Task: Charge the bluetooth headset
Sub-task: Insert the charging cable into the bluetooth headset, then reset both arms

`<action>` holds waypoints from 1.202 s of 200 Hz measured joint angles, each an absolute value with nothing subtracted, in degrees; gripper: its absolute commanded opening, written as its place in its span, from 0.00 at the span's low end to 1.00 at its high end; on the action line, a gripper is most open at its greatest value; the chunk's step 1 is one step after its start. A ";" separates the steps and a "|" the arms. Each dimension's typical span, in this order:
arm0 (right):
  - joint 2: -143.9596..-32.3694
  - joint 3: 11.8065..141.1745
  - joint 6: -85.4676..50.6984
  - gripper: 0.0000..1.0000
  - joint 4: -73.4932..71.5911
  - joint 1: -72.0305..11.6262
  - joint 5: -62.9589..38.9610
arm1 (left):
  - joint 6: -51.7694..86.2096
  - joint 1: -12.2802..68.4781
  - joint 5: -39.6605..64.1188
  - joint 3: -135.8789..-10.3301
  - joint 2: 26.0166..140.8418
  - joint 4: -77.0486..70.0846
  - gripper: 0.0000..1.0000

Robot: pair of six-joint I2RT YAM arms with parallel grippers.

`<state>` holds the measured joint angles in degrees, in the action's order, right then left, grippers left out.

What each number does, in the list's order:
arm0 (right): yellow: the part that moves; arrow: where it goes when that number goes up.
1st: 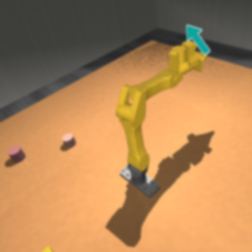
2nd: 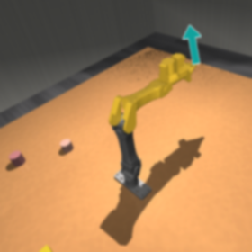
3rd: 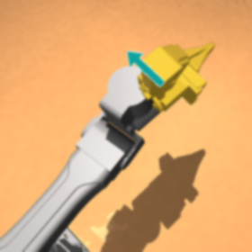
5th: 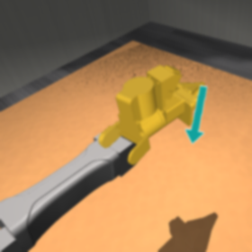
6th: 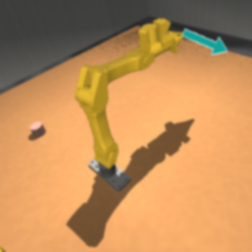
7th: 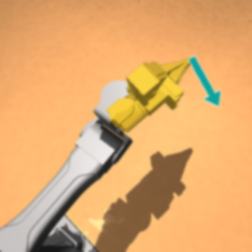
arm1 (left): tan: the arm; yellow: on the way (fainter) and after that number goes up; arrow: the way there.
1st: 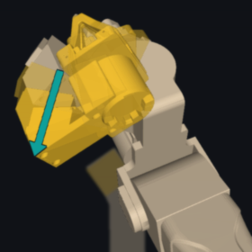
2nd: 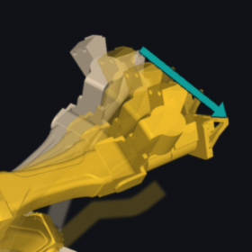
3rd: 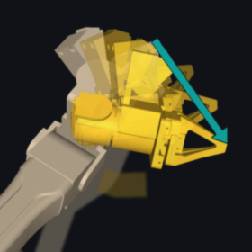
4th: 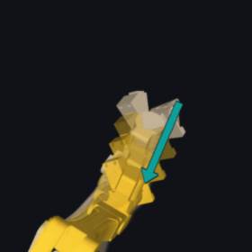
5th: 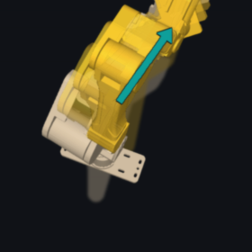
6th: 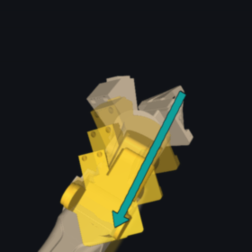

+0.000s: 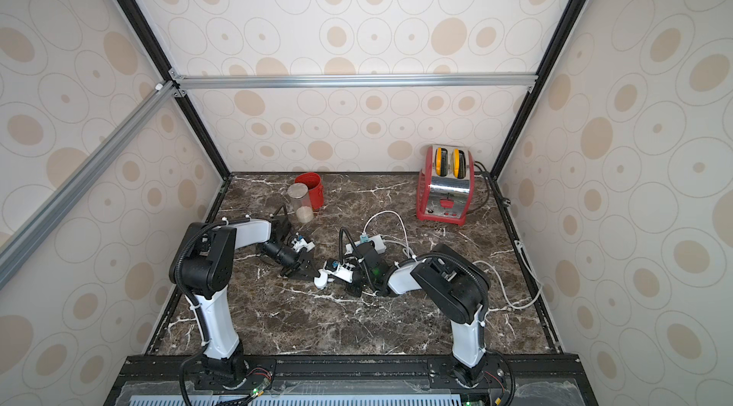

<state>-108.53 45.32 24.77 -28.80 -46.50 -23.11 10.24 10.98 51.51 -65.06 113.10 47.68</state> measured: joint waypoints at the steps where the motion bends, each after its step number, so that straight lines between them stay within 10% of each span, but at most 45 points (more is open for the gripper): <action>1: -108.51 45.28 24.73 0.18 -28.82 -46.52 -23.07 | 10.24 10.98 51.48 -65.06 113.08 47.70 0.27; 62: -97.78 38.87 23.57 0.49 -26.92 -46.72 -18.70 | 9.52 12.03 45.76 -65.06 110.41 48.27 0.55; 98: -87.92 35.86 21.47 0.61 -22.68 -45.25 -15.14 | 10.66 12.10 37.80 -65.95 106.26 48.80 0.99; 137: -75.40 32.64 13.50 1.00 -18.52 -41.36 -9.52 | 11.49 11.99 24.73 -67.26 99.29 47.55 0.99; 240: -68.01 30.28 -1.10 1.00 -20.38 -14.22 18.37 | 4.78 10.90 -30.72 -35.88 78.61 -3.64 0.99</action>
